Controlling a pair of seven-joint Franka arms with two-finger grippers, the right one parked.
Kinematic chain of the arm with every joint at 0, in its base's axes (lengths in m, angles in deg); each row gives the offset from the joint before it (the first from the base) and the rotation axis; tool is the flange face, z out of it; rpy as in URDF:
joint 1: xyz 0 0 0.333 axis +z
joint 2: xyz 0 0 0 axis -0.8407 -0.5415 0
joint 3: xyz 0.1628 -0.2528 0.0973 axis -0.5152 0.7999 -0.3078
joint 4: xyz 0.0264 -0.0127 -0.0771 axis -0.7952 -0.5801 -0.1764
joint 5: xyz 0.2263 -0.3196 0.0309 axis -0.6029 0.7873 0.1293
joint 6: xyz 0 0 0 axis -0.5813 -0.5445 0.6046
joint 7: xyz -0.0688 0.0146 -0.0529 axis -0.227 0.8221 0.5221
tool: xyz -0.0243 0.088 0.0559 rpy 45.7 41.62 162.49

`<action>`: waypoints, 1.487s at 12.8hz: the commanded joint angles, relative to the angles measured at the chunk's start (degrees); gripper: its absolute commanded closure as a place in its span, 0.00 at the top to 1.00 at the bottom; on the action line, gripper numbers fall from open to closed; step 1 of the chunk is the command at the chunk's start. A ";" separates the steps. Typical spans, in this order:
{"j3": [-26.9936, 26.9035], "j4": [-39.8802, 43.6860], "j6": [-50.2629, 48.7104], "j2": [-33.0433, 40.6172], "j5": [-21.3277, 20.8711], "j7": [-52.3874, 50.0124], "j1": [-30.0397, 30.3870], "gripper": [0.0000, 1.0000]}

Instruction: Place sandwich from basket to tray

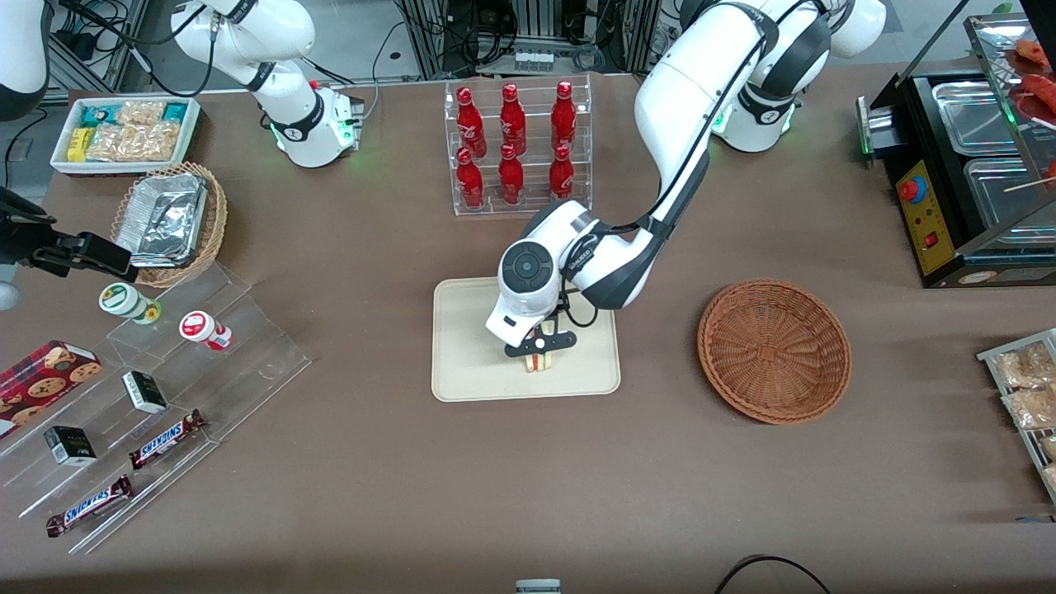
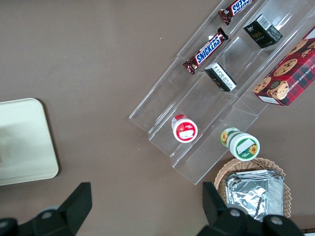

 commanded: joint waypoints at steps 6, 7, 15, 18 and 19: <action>-0.60 2.00 -2.77 2.64 0.56 -0.89 -0.21 1.00; -0.59 2.09 -3.92 4.48 0.47 -0.72 -0.29 1.00; -4.97 -2.28 -17.89 18.10 -0.14 22.75 5.94 1.00; -5.87 -10.89 -18.34 25.48 -0.14 29.39 11.38 1.00; -5.87 -13.27 -18.34 27.68 -0.14 32.91 12.97 1.00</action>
